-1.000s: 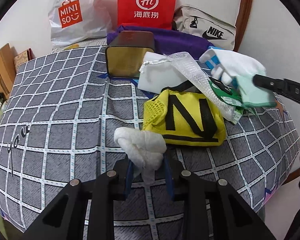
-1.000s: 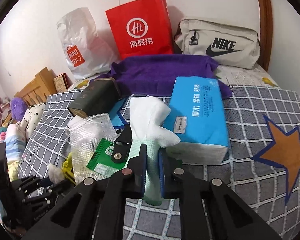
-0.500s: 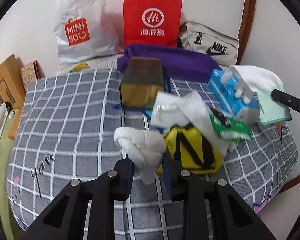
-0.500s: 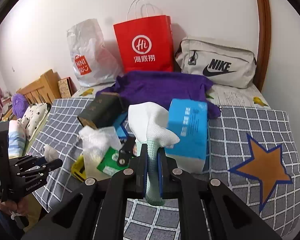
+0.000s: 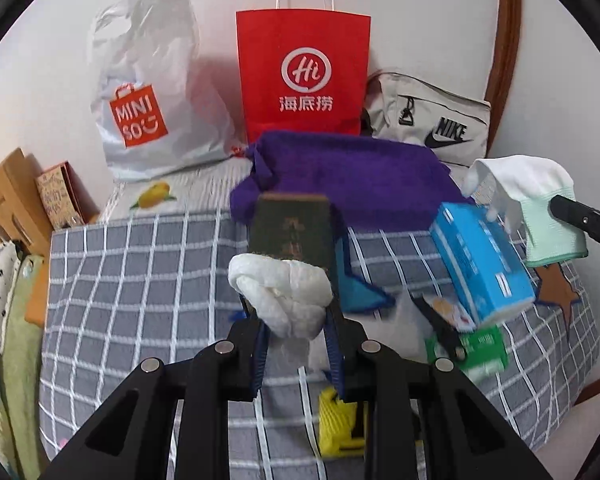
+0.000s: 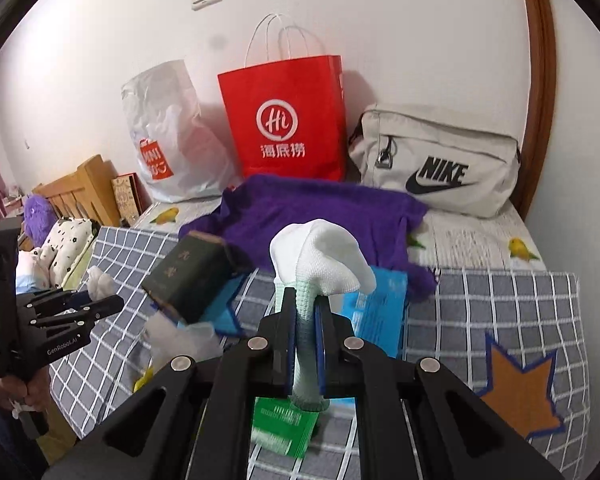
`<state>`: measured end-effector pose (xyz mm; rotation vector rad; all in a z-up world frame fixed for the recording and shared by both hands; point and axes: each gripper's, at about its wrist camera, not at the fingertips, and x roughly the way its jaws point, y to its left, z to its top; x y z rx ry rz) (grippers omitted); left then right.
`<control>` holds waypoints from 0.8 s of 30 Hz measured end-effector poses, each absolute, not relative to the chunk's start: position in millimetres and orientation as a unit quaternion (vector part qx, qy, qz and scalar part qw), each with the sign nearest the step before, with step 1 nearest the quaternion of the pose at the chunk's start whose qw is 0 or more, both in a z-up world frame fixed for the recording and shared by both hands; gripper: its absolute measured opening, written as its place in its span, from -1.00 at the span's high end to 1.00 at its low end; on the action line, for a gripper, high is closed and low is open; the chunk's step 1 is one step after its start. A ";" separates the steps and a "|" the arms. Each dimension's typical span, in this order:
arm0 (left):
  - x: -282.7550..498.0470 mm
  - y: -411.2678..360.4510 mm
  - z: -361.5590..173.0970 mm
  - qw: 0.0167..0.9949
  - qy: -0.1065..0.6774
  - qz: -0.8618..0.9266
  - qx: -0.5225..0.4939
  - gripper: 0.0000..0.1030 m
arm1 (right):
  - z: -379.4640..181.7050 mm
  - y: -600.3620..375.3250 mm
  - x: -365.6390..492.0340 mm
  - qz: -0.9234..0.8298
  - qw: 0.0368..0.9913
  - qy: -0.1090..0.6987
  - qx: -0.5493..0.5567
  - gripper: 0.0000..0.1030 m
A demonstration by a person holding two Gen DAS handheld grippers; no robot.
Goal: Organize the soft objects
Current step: 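Carry the tissue and glove onto the purple towel and release both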
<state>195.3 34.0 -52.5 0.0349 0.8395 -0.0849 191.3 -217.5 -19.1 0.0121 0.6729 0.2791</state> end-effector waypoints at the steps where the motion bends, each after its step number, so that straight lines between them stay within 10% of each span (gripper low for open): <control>1: 202.1 33.6 -50.5 0.912 0.409 -0.042 0.019 0.52 | -16.6 -218.5 197.7 0.135 0.935 0.328 0.005 0.85; 24: 359.0 27.1 -42.2 0.908 0.416 -0.033 0.040 0.52 | -19.6 -232.8 355.2 0.107 0.934 0.340 -0.006 0.85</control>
